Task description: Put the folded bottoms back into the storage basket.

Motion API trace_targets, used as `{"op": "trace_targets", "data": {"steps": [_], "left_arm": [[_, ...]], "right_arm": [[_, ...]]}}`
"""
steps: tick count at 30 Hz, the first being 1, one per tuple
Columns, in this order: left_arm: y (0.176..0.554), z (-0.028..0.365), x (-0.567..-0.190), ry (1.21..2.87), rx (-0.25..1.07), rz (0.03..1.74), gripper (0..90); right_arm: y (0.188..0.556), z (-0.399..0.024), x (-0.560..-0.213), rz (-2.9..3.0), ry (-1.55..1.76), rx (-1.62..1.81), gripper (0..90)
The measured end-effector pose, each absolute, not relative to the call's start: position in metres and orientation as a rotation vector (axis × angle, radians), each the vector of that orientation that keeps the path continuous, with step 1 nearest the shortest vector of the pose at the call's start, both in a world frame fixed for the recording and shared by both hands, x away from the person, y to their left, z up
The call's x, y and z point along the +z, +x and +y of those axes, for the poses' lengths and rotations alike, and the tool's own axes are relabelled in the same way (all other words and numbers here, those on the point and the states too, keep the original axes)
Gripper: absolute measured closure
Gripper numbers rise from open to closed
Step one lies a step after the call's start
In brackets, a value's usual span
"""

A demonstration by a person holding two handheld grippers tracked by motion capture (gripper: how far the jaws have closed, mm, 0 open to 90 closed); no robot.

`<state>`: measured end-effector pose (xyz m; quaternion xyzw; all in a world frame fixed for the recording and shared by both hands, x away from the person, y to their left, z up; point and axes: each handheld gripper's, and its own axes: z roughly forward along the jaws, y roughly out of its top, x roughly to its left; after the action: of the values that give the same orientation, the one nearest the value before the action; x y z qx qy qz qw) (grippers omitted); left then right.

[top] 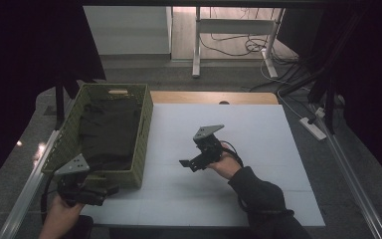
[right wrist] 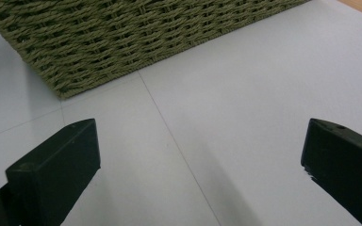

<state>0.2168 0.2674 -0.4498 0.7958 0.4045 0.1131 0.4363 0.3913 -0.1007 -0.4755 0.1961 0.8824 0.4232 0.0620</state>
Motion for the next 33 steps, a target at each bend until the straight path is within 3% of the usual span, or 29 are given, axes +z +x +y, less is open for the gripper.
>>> {"op": "trace_targets", "data": {"steps": [33], "left_arm": [[0.203, 0.299, -0.494, 1.955, 0.26, 1.078, 0.0]], "right_arm": [[0.369, -0.149, -0.481, 2.628, 0.625, 1.256, 0.0]]}}
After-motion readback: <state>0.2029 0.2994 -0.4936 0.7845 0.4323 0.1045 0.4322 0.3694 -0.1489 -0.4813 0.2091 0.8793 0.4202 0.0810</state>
